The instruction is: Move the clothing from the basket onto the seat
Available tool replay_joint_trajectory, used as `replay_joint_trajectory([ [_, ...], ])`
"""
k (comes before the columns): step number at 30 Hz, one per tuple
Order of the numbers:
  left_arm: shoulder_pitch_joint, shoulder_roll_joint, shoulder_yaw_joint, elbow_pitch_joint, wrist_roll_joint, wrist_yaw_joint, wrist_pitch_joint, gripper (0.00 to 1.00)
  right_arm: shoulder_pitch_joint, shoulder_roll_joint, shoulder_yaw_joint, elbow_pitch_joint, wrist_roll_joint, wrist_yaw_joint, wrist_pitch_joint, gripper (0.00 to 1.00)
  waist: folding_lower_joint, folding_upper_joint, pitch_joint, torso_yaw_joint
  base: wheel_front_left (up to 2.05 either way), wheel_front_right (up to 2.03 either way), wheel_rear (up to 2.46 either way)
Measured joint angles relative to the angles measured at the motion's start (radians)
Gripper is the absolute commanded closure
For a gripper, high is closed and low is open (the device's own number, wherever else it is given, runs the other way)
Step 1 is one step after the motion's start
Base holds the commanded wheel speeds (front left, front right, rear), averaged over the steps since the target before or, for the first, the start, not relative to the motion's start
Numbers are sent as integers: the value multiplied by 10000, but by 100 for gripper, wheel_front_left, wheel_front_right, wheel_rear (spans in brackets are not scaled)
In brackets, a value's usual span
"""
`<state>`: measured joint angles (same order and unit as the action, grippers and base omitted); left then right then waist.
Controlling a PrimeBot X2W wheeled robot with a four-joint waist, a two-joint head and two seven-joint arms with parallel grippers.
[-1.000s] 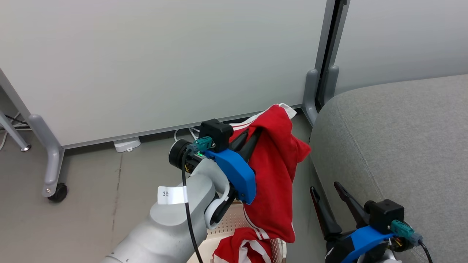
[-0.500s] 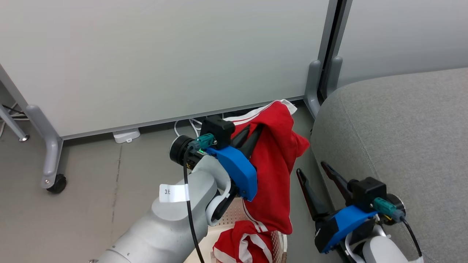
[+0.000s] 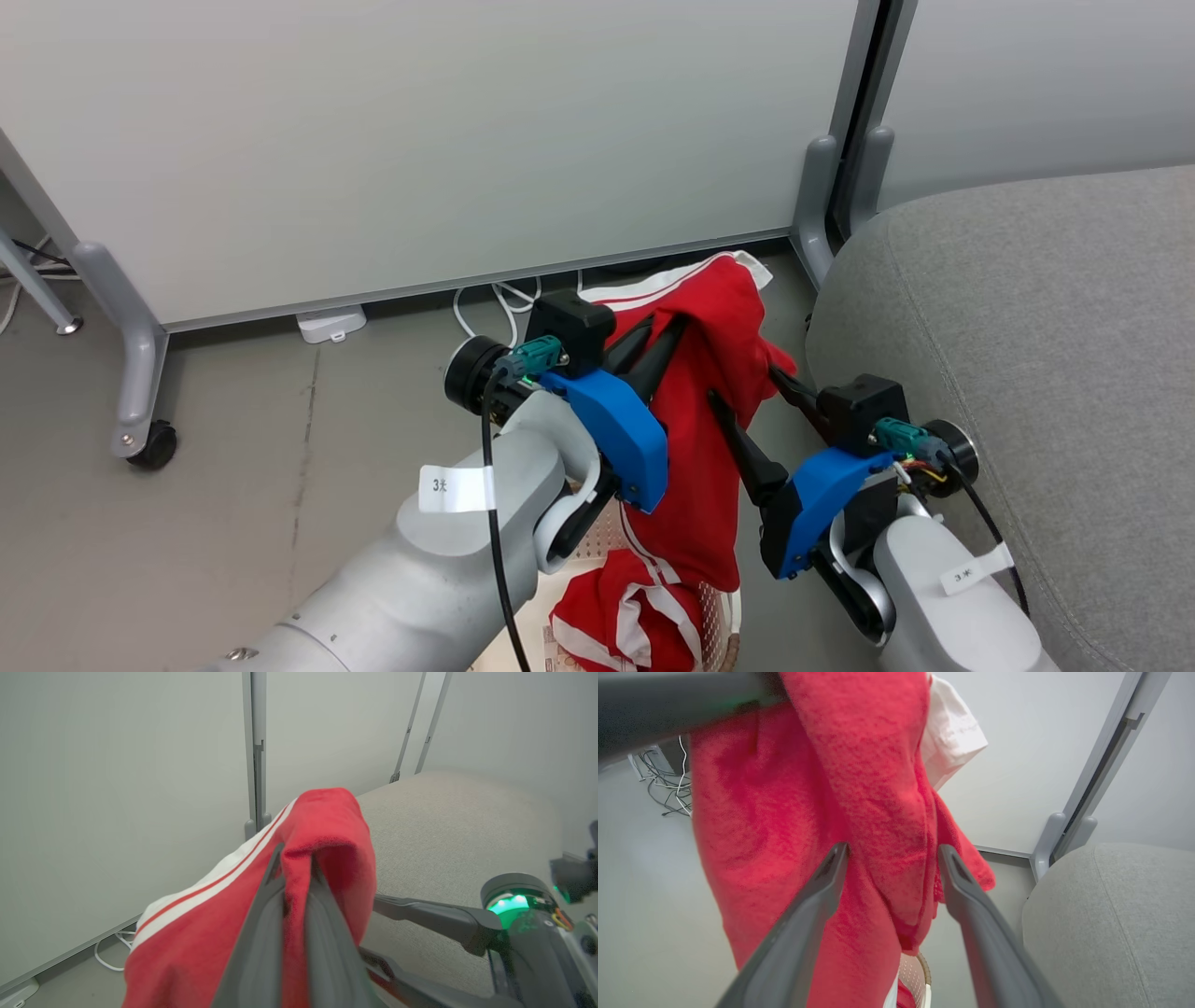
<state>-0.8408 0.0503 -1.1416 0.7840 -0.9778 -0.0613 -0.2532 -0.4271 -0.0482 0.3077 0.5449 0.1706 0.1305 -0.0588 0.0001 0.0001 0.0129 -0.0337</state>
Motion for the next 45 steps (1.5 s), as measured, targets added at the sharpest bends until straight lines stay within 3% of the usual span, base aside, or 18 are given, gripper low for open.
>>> replay_joint_trajectory([
  [11, -179, 4, -318, -165, -385, -8, -48, 100, -1574, -2, 1363, 2364, 1177, 2, -533, 0, 0, 0, 73, 104, 0, 0, 0],
  [12, -191, 2, -337, -173, -430, -8, -52, 100, -1661, -2, 1475, 2520, 1323, 2, -577, 49, 0, 0, 71, 113, 0, 0, 0],
  [13, -198, 0, -362, -180, -433, -8, -54, 100, -1728, -2, 1578, 2665, 1492, 2, -631, 69, 0, 0, 68, 122, 0, 0, 0],
  [14, -202, 2, -378, -184, -443, -8, -54, 100, -1801, -2, 1687, 2809, 1639, 0, -696, 100, 0, 0, 62, 130, 0, 0, 0],
  [25, -208, 2, -433, -84, -589, 2, -58, 100, -2250, -2, 2602, 3766, 2470, 2, -1392, 100, -1, 0, -100, 74, 0, 0, 0],
  [45, -188, 0, -362, 27, -548, 23, -69, 100, -2630, -2, 3135, 4518, 3162, 2, -1891, 100, -1, 0, -180, -57, 0, 0, 0],
])
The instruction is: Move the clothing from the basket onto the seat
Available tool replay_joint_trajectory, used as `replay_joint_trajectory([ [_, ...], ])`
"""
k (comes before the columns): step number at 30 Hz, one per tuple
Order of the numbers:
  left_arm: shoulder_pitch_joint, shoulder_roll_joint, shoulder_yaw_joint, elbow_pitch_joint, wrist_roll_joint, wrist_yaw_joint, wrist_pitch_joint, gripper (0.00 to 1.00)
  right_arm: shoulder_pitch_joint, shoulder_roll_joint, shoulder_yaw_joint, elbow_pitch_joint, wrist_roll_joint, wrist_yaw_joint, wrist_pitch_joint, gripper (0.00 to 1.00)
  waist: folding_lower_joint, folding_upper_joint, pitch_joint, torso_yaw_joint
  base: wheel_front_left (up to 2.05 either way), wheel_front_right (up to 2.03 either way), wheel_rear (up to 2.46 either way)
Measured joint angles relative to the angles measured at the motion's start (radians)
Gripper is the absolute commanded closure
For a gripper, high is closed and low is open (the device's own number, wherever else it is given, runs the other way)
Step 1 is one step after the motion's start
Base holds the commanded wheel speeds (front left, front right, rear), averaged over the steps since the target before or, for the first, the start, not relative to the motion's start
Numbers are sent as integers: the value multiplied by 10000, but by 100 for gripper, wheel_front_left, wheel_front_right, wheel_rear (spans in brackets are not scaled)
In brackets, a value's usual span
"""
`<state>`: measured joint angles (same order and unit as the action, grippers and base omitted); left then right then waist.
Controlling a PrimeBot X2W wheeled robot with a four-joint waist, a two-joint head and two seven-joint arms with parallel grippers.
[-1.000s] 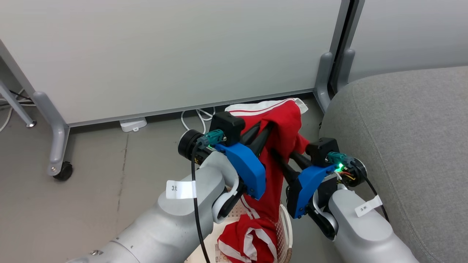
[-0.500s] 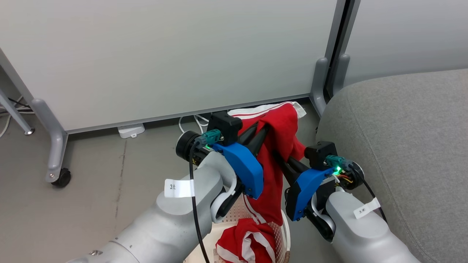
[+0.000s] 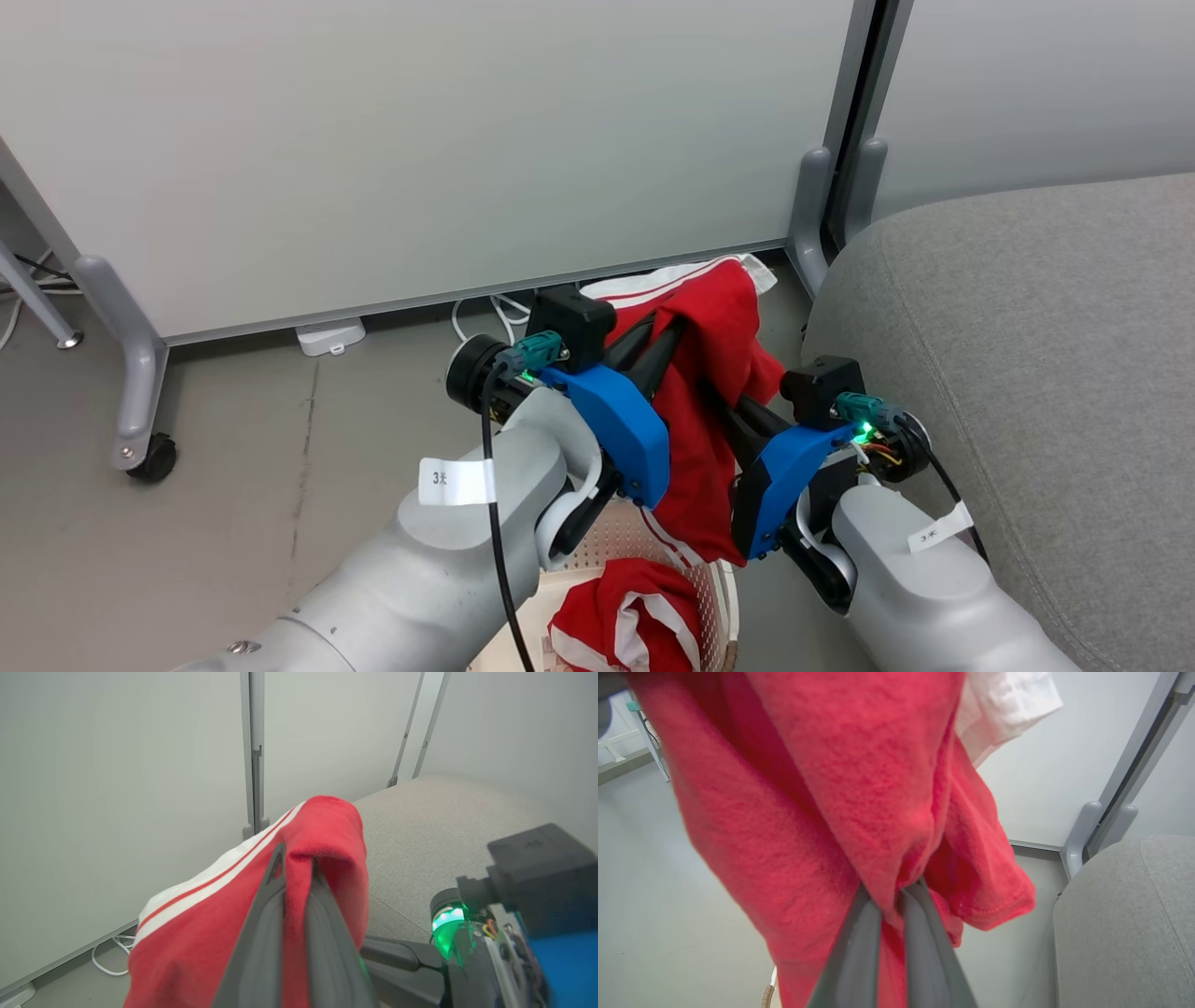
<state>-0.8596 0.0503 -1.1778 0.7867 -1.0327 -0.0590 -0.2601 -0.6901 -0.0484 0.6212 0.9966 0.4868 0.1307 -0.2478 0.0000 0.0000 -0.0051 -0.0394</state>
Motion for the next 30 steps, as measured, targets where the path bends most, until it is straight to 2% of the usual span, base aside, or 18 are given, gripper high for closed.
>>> replay_joint_trajectory([
  [10, 9, 0, -4, 54, -2, -21, 0, 100, -87, 2, 238, 199, 263, 0, -84, 100, 0, 0, -2, -14, 0, 0, 0],
  [11, 17, 0, -8, 54, -2, -19, 0, 35, -87, 2, 267, 203, 272, 0, -86, 100, 0, 0, -2, -14, 0, 0, 0],
  [12, 23, 0, -10, 54, 0, -12, 0, 0, -87, 2, 299, 207, 301, 0, -88, 100, 0, 0, -2, -15, 0, 0, 0],
  [25, 31, 0, 42, 12, 46, 27, -15, 0, -175, -2, 502, 384, 520, 0, -102, 100, 0, 0, -3, 7, 0, 0, 0],
  [30, 439, 59, 825, -447, 943, -17, -17, 0, -215, -4, 481, 410, 533, 0, -105, 100, 0, 0, 64, 27, 0, 0, 0],
])
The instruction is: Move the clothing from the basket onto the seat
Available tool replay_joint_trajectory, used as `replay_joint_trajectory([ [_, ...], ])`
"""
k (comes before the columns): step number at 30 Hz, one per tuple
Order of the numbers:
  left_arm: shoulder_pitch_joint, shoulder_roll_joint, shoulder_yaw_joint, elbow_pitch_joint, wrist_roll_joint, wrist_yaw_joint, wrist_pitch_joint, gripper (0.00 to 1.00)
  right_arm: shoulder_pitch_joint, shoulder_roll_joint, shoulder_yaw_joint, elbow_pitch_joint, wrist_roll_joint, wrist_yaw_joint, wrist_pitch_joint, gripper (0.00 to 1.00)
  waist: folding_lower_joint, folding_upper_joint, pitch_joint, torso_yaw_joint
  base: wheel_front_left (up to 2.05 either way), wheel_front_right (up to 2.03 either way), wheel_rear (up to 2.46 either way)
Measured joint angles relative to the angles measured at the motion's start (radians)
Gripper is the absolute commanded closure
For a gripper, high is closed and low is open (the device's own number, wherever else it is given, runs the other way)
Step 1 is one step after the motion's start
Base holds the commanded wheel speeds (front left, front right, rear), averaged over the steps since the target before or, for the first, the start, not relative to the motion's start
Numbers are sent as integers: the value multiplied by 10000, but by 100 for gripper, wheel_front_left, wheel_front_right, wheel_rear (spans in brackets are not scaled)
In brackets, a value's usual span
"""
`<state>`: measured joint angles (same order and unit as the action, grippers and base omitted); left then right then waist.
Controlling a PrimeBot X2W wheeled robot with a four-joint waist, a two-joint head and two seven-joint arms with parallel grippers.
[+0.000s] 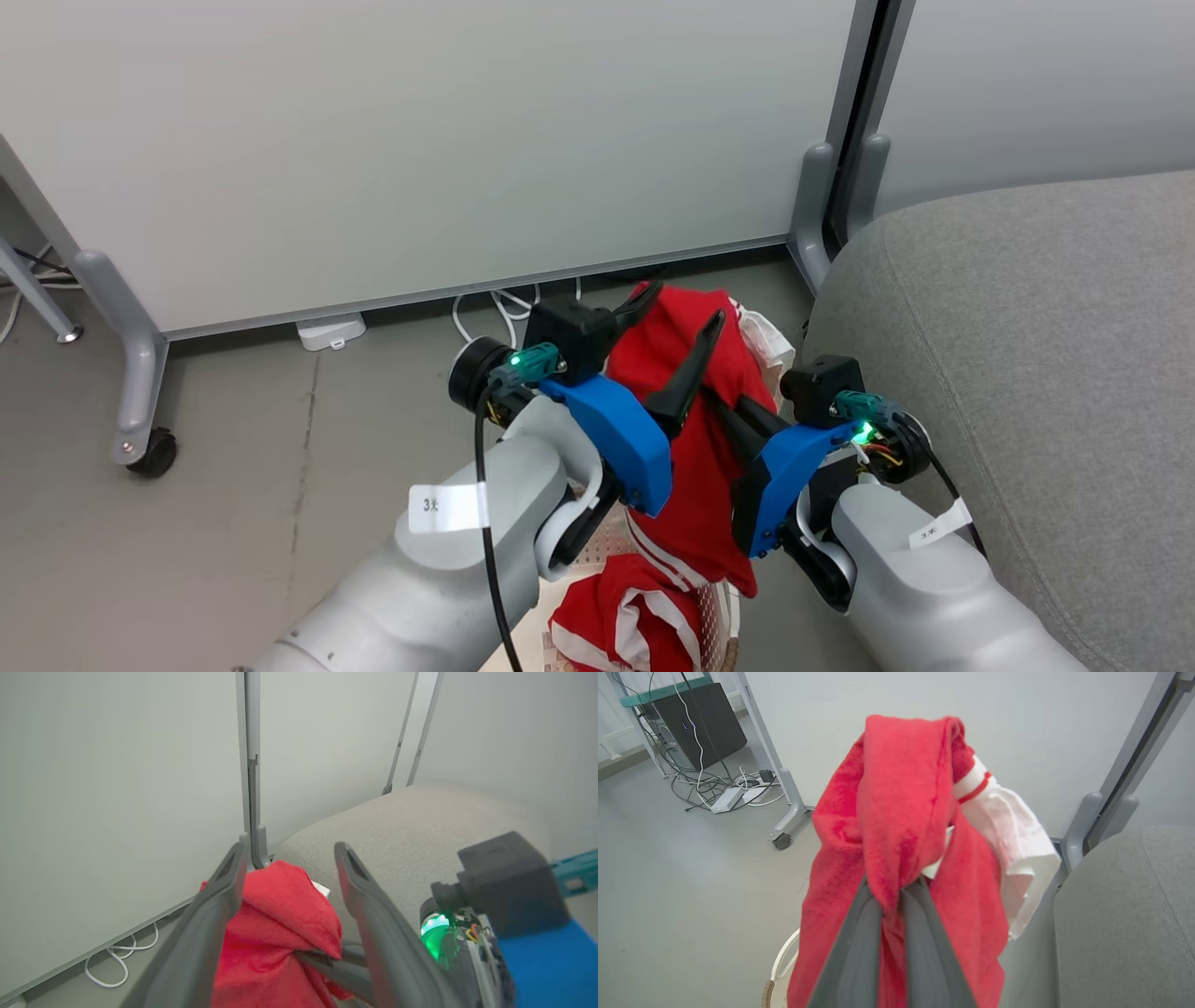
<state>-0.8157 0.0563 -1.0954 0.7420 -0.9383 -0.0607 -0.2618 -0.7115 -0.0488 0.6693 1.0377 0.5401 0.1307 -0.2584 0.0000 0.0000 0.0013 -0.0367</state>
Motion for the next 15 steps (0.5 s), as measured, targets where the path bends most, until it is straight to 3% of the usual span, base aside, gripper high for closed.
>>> replay_joint_trajectory([
  [5, 993, 284, 1162, -813, 1106, 54, 0, 0, -33, 0, -178, -29, -12, -2, -12, 100, 0, 0, 61, 31, 0, 0, 0],
  [15, 3901, 832, 3753, -2734, 3601, -493, 2, 0, 22, -65, -876, -570, -539, -2, -15, 100, 1, 0, 146, 112, 0, 0, 0],
])
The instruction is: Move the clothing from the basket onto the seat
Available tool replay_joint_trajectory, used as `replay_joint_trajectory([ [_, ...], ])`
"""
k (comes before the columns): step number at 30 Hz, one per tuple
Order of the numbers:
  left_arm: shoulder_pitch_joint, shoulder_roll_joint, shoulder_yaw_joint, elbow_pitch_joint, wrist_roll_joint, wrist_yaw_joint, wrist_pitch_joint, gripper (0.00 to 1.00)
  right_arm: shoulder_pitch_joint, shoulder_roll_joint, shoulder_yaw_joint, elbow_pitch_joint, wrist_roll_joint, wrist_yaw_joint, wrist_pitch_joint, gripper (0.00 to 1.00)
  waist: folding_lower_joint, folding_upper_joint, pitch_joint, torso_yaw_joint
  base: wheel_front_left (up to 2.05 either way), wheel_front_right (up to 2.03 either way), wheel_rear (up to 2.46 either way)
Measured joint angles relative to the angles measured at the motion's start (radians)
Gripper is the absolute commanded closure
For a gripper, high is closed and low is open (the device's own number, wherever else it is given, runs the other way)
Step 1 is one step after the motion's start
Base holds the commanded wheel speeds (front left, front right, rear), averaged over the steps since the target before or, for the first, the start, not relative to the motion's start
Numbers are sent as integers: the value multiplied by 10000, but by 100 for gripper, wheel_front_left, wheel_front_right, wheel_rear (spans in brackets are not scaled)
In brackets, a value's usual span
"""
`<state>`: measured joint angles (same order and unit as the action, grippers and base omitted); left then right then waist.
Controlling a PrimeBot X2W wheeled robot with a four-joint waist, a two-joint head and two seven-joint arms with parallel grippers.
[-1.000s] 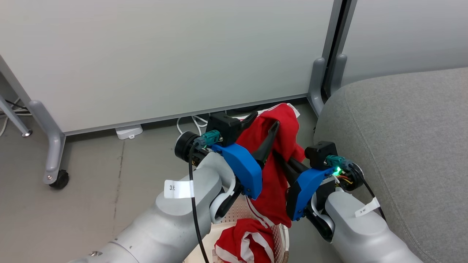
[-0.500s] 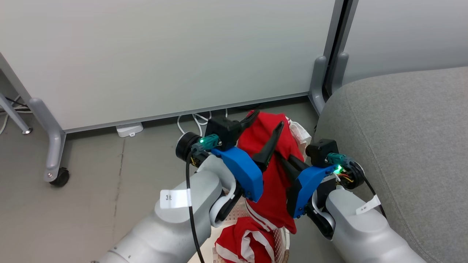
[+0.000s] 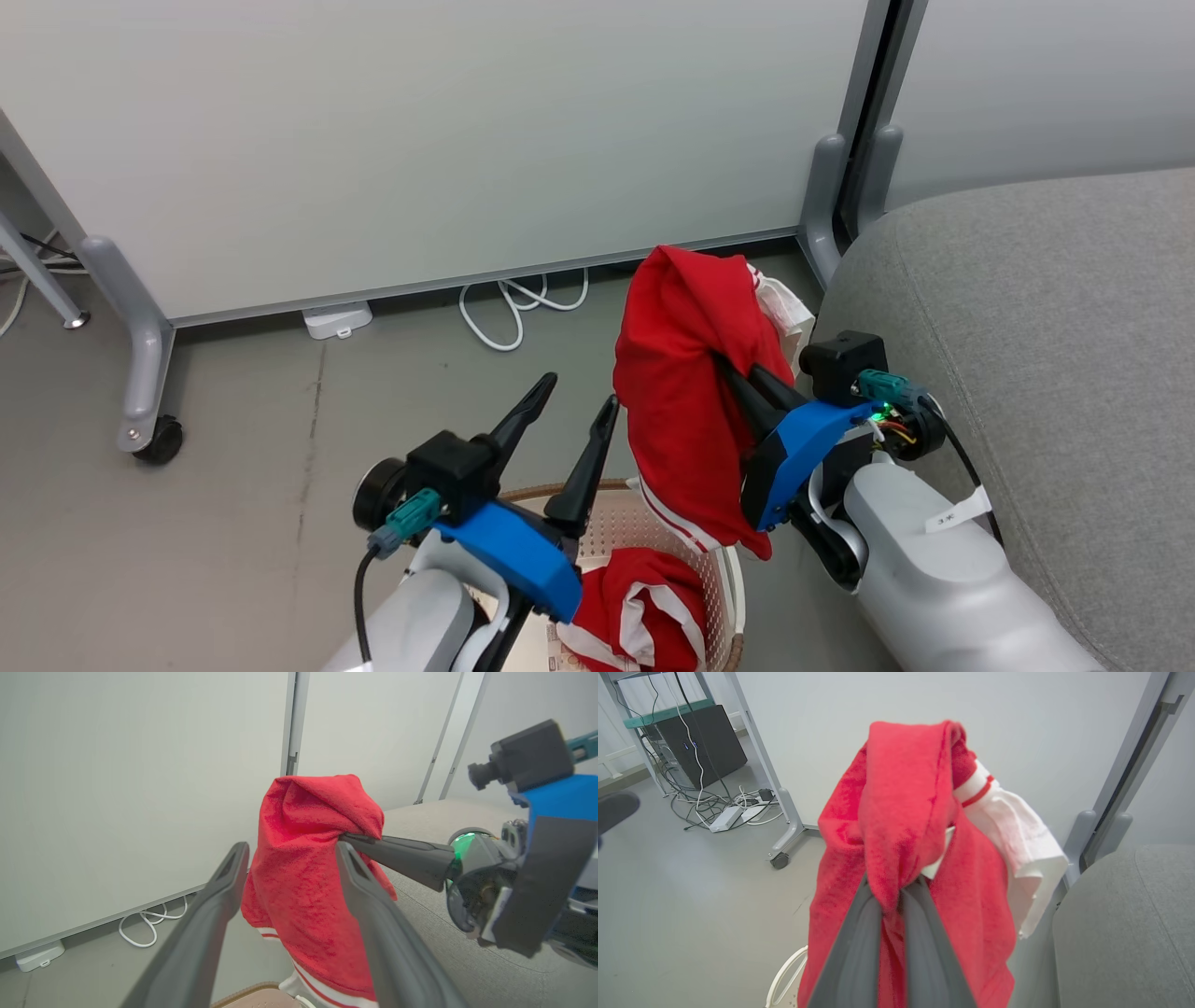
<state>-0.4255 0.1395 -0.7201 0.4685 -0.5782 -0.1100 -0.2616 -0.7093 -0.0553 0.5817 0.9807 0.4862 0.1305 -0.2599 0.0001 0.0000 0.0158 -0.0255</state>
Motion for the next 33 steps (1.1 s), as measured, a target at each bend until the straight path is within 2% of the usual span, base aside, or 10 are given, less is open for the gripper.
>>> replay_joint_trajectory([
  [3, 703, 4, 803, -443, 485, -65, -2, 0, 71, -38, -161, -196, -109, 2, 0, 100, -1, 0, 17, 8, 0, 0, 0],
  [10, 1897, -46, 1860, -920, 1350, -144, -2, 0, 282, -98, -426, -435, -301, 2, 0, 100, -1, 0, -14, 28, 0, 0, 0],
  [21, 2446, 0, 2148, -1154, 1519, -161, -2, 0, 541, -109, -663, -531, -374, 2, 0, 100, -1, 0, -22, 44, 0, 0, 0],
  [26, 2451, 23, 2234, -1252, 1615, -196, -2, 0, 568, -111, -773, -673, -405, 2, -2, 100, 0, 0, 21, -195, 0, 0, 0],
  [33, 2470, 59, 2311, -1419, 1720, -196, -2, 0, 608, -130, -798, -911, -550, 2, 0, 100, -1, 0, 126, -1202, 0, 0, 0],
])
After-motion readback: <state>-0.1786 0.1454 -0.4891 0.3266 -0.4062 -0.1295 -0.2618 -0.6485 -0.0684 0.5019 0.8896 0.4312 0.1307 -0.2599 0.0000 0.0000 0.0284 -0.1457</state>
